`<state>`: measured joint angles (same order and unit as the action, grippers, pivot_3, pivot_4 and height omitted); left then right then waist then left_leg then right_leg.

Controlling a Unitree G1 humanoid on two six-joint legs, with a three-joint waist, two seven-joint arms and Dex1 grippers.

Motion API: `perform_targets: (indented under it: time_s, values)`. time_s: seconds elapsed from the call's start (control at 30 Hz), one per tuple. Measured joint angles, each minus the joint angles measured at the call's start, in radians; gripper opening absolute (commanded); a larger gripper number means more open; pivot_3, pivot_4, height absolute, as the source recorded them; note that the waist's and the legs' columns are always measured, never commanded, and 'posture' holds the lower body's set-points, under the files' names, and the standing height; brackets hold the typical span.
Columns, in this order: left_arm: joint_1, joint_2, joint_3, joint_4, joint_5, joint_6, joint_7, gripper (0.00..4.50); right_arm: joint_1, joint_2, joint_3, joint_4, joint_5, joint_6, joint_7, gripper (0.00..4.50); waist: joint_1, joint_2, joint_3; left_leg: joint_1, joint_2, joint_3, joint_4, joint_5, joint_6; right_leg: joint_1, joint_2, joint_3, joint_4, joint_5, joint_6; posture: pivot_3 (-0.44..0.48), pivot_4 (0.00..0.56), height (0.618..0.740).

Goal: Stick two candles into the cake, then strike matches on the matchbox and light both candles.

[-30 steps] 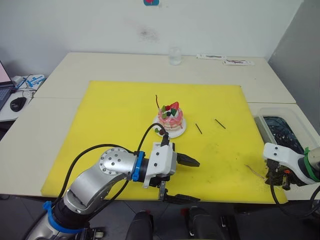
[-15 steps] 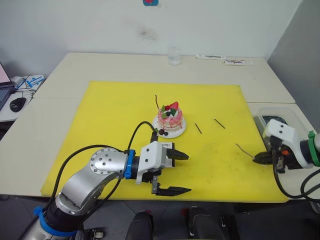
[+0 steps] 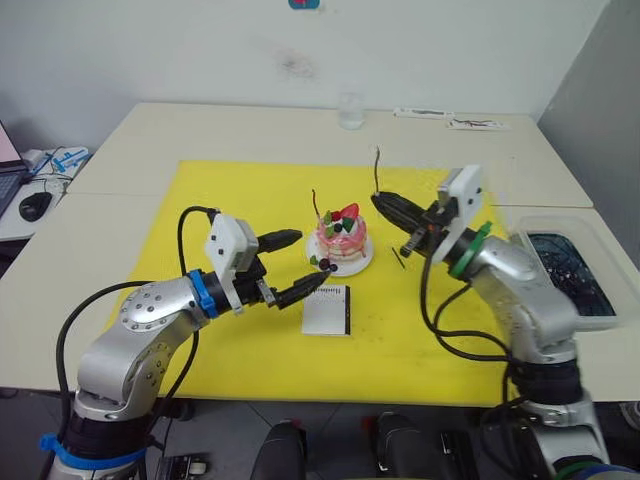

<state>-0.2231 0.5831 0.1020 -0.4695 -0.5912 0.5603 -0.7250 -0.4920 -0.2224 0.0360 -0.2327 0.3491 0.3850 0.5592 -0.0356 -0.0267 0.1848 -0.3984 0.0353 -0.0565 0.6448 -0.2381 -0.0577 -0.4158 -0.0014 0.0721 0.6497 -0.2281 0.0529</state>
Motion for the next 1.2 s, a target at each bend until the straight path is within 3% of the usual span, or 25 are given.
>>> perform_targets:
  time_s: [0.37, 1.2]
  values:
    - [-0.017, 0.024, 0.014, 0.000, -0.082, 0.051, 0.000, 4.50, -0.002, 0.127, 0.064, 0.292, -0.130, -0.345, -0.020, 0.04, 0.000, 0.000, 0.000, 0.002, 0.000, 0.000, 0.000, 0.000, 0.000, 0.000, 0.000, 0.000, 0.005, -0.001, -0.002, 0.000, 0.150, 0.740]
    - [-0.058, 0.056, 0.013, 0.000, -0.102, 0.065, -0.034, 4.50, 0.005, 0.154, 0.067, 0.489, -0.212, -0.514, -0.045, 0.04, -0.007, 0.000, 0.000, 0.002, 0.000, 0.000, 0.000, 0.000, 0.000, -0.004, 0.001, 0.000, 0.012, -0.003, -0.005, 0.000, 0.150, 0.740]
